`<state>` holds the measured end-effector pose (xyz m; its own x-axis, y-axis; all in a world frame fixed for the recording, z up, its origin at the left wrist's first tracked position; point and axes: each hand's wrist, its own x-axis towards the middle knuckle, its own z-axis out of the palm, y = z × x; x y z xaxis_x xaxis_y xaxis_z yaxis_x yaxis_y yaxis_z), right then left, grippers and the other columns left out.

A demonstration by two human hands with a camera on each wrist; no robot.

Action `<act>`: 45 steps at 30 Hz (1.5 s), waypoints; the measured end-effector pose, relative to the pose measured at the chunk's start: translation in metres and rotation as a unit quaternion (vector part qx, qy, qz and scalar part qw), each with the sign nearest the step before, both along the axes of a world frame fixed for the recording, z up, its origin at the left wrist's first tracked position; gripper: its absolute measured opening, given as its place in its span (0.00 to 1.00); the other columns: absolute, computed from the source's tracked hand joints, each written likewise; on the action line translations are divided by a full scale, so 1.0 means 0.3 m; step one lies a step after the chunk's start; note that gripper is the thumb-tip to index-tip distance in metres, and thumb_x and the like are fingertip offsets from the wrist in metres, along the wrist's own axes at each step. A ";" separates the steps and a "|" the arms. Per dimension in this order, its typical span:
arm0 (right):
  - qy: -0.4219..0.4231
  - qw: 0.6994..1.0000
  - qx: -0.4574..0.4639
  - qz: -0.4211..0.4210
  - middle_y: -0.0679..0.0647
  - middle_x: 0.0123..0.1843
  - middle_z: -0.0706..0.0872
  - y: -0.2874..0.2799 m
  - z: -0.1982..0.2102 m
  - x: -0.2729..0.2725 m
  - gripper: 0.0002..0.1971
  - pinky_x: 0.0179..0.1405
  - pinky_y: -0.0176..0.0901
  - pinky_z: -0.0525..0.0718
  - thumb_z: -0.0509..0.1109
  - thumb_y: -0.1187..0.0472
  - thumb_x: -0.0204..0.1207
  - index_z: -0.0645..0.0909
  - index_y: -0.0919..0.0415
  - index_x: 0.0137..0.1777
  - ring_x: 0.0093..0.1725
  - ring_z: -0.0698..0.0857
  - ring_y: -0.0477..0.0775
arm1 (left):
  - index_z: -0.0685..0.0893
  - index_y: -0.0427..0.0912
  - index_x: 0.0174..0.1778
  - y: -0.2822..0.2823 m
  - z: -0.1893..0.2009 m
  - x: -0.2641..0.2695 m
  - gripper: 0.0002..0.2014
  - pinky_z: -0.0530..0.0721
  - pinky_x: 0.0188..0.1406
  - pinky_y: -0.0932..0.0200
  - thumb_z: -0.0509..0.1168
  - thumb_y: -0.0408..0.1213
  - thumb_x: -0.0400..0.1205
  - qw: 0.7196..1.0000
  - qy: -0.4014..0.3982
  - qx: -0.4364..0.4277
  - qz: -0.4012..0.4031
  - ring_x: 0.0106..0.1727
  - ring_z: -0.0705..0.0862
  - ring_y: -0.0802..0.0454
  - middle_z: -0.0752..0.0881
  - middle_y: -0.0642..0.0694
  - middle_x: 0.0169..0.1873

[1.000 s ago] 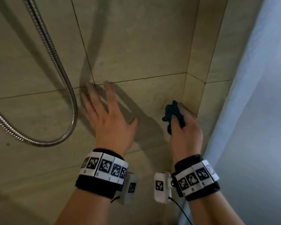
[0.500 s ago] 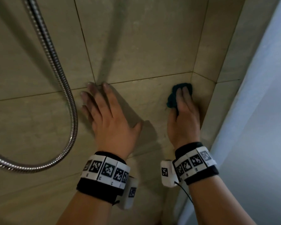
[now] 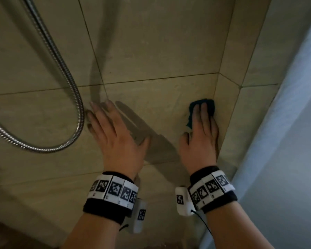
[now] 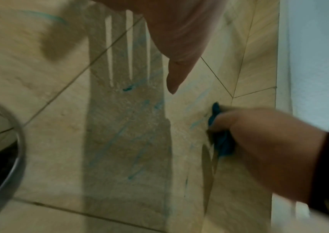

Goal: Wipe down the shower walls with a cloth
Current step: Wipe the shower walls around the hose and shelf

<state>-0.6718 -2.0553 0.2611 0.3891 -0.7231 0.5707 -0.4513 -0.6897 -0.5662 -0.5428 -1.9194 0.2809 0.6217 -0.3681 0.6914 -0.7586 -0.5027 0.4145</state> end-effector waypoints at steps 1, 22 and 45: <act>-0.018 1.000 -0.023 -0.001 0.50 0.92 0.50 -0.006 0.060 0.009 0.39 0.89 0.54 0.52 0.63 0.64 0.82 0.52 0.55 0.91 0.86 0.50 0.51 | 0.39 0.34 0.91 0.002 -0.005 0.000 0.71 0.37 0.89 0.33 0.83 0.59 0.70 1.000 0.005 -0.002 0.002 0.90 0.37 0.27 0.35 0.27 0.89; 0.115 0.992 0.060 0.011 0.42 0.86 0.20 0.024 -0.257 -0.003 0.49 0.76 0.32 0.21 0.63 0.58 0.83 0.26 0.51 0.89 0.89 0.35 0.56 | 0.35 0.38 0.91 -0.028 -0.032 0.053 0.79 0.45 0.89 0.29 0.84 0.66 0.61 0.997 0.023 0.045 0.051 0.90 0.38 0.26 0.37 0.29 0.90; 0.076 0.979 0.172 0.074 0.32 0.80 0.13 0.053 -0.291 0.007 0.51 0.75 0.34 0.32 0.61 0.65 0.83 0.22 0.45 0.86 0.83 0.23 0.45 | 0.35 0.37 0.91 -0.017 -0.044 0.062 0.79 0.42 0.89 0.29 0.82 0.69 0.61 0.997 0.024 0.064 0.038 0.90 0.36 0.26 0.36 0.28 0.89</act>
<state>-0.6697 -2.0392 0.1739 0.5658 -0.7918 0.2300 -0.4585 -0.5340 -0.7103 -0.5242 -1.9246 0.2675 0.6822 -0.4026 0.6103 -0.6975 -0.6086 0.3783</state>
